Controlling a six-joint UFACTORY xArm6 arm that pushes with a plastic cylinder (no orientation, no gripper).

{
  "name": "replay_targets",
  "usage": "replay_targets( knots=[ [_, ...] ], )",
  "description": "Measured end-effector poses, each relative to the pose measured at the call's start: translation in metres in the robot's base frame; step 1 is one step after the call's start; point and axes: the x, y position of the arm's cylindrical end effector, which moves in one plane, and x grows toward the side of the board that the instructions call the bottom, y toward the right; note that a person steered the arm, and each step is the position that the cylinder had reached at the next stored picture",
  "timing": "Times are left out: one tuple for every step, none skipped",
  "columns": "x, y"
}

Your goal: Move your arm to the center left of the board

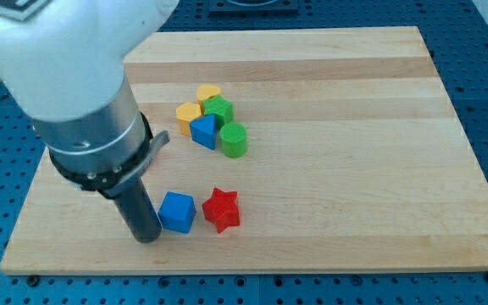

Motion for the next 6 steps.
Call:
replay_targets(
  knots=[
    [-0.004, -0.025],
    [-0.034, -0.094],
    [-0.09, -0.137],
    [-0.15, -0.154],
    [-0.175, -0.124],
    [-0.16, -0.071]
  ],
)
